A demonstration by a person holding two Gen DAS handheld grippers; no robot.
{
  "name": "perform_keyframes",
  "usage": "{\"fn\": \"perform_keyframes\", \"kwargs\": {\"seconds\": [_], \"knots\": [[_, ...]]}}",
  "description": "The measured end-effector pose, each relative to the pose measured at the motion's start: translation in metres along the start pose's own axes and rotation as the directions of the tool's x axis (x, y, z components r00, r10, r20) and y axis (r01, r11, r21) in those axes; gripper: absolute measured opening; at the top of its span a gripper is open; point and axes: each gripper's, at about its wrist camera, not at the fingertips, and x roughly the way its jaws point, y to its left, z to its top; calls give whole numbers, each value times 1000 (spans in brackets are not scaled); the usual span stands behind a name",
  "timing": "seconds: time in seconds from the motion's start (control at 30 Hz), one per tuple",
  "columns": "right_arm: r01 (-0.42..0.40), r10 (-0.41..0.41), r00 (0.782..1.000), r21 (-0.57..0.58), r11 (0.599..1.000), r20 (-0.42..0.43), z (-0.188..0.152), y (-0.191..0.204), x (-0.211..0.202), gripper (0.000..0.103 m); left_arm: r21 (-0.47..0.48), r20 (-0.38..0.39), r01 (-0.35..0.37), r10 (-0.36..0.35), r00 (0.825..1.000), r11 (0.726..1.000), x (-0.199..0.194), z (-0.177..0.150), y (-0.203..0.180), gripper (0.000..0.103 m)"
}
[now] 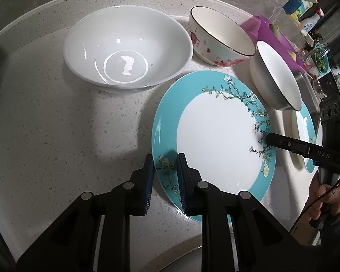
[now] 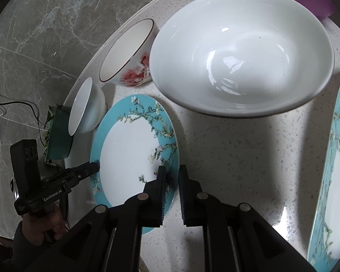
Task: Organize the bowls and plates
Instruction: 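Lift the teal-rimmed plate with both grippers and lower it onto the gray plate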
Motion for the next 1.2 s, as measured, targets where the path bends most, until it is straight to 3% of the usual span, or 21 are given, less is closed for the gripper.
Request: {"fn": "perform_keyframes", "kwargs": {"seconds": [0.73, 1.2], "knots": [[-15, 17, 999, -30, 999, 40, -28, 29, -37, 14, 8, 45, 21, -22, 999, 1000, -68, -37, -11, 17], [-19, 23, 998, -62, 998, 53, -64, 59, -52, 14, 5, 63, 29, -29, 998, 1000, -109, -93, -6, 17]]}}
